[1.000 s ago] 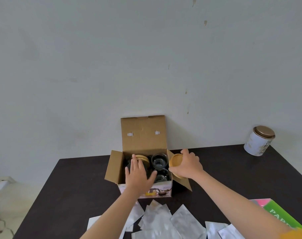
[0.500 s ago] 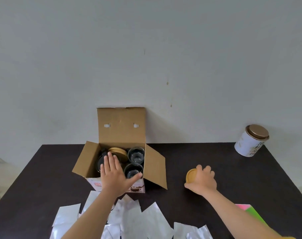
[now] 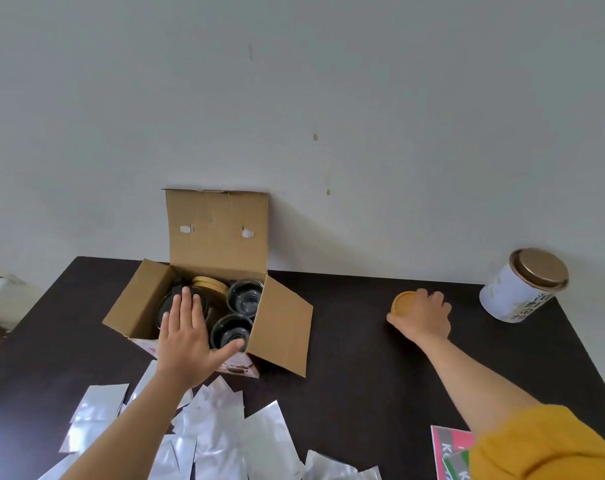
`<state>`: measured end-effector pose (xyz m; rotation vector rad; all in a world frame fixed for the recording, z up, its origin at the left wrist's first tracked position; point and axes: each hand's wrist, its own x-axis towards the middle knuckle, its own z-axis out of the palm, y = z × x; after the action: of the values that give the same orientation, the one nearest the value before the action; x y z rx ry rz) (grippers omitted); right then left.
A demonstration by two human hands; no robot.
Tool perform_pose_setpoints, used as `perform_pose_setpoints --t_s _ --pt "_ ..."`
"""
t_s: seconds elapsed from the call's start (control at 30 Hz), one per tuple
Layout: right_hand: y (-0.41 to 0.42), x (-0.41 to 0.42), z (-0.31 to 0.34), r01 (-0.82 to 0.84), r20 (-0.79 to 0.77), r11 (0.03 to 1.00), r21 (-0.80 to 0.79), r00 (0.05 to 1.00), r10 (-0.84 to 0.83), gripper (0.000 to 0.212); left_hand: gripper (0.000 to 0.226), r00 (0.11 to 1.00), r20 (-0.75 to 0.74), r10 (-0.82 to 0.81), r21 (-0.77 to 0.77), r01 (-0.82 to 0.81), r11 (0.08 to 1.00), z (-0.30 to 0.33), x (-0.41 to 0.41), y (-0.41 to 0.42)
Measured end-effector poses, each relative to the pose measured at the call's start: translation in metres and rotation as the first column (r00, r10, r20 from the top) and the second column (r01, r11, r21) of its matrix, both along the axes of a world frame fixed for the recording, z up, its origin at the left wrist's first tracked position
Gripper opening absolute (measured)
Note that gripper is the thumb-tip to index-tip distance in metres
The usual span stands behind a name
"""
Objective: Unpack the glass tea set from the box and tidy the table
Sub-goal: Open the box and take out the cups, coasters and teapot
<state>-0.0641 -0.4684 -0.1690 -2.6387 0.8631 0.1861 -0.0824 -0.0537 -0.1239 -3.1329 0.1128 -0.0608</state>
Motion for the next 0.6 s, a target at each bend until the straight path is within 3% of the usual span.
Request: perform_pose_setpoints --t_s 0.3,0.5,0.6 --pt "-0.021 0.033 -0.002 0.062 0.104 0.996 0.064 0.992 -0.069 0.098 0.120 1.000 -0.001 -0.005 0.022 0.005 1.000 -0.001 0.002 0.001" --pt "-0.018 0.024 0.003 0.011 0.127 0.996 0.083 0.992 -0.022 0.112 0.122 1.000 -0.004 0.007 0.014 -0.007 1.000 -0.001 0.002 0.002" --pt "-0.003 0.013 0.012 -0.050 0.127 0.998 0.043 0.991 0.044 0.110 0.124 1.000 -0.007 0.013 -0.003 -0.013 1.000 0.000 0.002 0.001"
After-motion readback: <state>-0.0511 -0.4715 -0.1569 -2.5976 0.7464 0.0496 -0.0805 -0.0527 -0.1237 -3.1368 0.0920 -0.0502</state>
